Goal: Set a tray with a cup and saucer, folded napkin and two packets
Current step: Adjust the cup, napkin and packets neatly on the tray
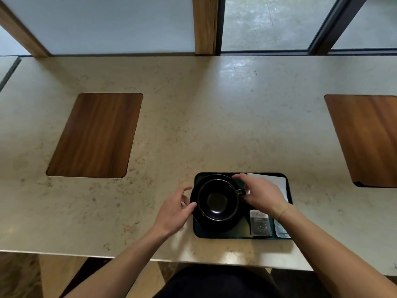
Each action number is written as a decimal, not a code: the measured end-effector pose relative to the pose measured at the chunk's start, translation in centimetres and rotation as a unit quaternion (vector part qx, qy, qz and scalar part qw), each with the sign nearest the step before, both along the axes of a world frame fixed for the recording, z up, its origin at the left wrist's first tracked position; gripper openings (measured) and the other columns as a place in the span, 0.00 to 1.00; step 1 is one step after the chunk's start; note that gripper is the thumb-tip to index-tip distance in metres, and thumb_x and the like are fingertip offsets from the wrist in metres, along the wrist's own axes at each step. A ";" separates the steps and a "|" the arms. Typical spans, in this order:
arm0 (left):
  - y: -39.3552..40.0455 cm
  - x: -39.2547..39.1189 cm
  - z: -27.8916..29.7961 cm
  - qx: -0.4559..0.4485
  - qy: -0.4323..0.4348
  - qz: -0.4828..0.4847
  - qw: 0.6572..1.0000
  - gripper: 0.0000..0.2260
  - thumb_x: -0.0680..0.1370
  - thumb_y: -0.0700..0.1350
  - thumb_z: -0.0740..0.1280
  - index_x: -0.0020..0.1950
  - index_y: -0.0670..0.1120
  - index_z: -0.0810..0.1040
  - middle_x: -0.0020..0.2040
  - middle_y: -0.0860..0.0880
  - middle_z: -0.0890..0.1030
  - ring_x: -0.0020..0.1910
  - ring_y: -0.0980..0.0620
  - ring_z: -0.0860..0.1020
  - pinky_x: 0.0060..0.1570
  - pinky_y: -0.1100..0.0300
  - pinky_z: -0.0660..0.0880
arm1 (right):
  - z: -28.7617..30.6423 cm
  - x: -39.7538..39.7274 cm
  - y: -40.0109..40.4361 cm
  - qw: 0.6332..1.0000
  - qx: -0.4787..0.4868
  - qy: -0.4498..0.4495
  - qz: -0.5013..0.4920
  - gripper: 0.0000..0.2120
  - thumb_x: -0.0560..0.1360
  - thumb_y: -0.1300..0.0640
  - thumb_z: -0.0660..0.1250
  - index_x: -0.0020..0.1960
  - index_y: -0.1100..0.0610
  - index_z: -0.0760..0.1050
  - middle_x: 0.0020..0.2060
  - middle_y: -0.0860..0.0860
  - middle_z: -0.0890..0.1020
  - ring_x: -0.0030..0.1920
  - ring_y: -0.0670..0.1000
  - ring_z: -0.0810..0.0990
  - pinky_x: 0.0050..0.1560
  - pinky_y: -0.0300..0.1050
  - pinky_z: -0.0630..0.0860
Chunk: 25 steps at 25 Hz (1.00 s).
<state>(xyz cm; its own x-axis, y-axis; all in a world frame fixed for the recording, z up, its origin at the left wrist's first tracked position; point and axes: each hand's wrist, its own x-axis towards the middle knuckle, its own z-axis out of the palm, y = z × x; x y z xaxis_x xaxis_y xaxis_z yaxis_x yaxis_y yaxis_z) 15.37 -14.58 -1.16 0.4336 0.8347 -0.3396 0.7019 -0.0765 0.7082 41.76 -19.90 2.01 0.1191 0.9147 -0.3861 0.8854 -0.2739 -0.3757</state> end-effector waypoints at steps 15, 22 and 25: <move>3.8 1.7 1.1 -0.027 0.027 -0.079 0.996 0.22 0.78 0.42 0.67 0.69 0.59 0.71 0.42 0.52 0.80 0.44 0.55 0.79 0.51 0.57 0.75 | -0.6 -1.1 -2.2 0.997 -0.048 0.028 -0.047 0.29 0.69 0.51 0.74 0.64 0.48 0.63 0.39 0.46 0.79 0.37 0.49 0.75 0.29 0.40 0.64; 4.0 1.7 1.0 -0.045 0.004 -0.076 0.996 0.22 0.79 0.40 0.66 0.68 0.61 0.72 0.41 0.49 0.79 0.45 0.52 0.78 0.50 0.61 0.74 | -0.1 -1.1 -1.6 0.996 -0.078 0.025 -0.044 0.26 0.68 0.52 0.76 0.60 0.51 0.65 0.39 0.48 0.78 0.39 0.52 0.77 0.33 0.44 0.68; 3.6 1.6 0.9 -0.045 -0.002 -0.072 0.996 0.22 0.79 0.40 0.65 0.69 0.61 0.71 0.40 0.52 0.76 0.45 0.52 0.77 0.51 0.61 0.73 | 0.1 -0.9 -1.3 0.995 -0.087 0.021 -0.042 0.26 0.68 0.52 0.76 0.58 0.51 0.65 0.41 0.50 0.80 0.41 0.53 0.77 0.36 0.46 0.71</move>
